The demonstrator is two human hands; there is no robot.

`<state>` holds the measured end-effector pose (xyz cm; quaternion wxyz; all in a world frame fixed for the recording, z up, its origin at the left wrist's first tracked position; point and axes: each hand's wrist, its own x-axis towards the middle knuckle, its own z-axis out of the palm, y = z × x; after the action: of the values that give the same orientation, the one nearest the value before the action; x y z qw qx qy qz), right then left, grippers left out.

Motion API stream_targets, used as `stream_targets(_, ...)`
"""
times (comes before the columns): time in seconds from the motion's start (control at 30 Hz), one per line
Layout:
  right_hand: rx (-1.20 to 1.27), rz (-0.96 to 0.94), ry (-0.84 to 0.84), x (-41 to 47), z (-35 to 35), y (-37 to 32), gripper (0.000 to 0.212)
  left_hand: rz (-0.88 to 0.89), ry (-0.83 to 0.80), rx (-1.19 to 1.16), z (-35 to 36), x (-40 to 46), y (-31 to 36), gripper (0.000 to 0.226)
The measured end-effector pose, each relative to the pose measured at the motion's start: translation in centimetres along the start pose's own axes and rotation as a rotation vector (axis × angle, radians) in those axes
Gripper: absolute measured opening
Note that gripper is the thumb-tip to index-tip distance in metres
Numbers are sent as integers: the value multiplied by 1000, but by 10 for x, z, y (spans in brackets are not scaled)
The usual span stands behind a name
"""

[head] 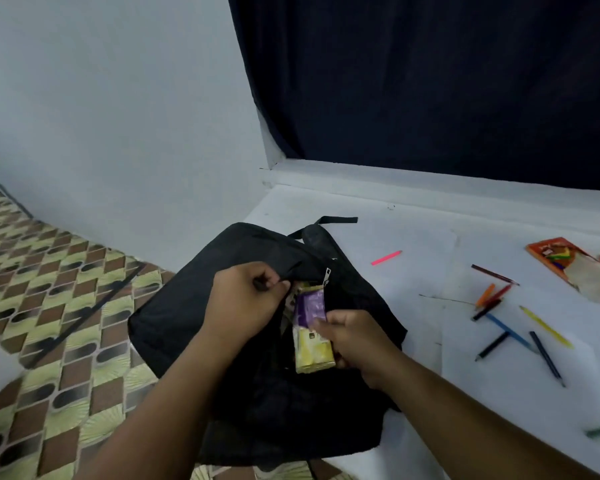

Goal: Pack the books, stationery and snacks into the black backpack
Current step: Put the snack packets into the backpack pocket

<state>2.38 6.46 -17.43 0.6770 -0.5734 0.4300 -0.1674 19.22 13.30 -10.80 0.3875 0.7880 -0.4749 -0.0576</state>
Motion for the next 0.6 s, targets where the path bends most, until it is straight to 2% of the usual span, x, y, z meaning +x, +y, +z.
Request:
stream_targets(0.07,-7,-23,-64,-2,10,-1,15,11,-25,-3,-1,2,-1,20)
stream_targets(0.13,60,-74,-48,3,22,-8,15,30,-45,-10,-1,2,-2,20)
stream_targets(0.27,412,-72,224,23,45,-19,15,65,-60,-53,-3,-1,1,20)
stream_targets(0.37,491,-126,391,27,58,-15,17,94,-63,-78,-4,-2,6,19)
stream_targets(0.5,158,-343,311,17,61,-4,31,117,-63,-79,-7,0,4,21)
stream_targets(0.6,-323,-624,316,15,50,6,18,124,-66,-88,-7,-1,0,22)
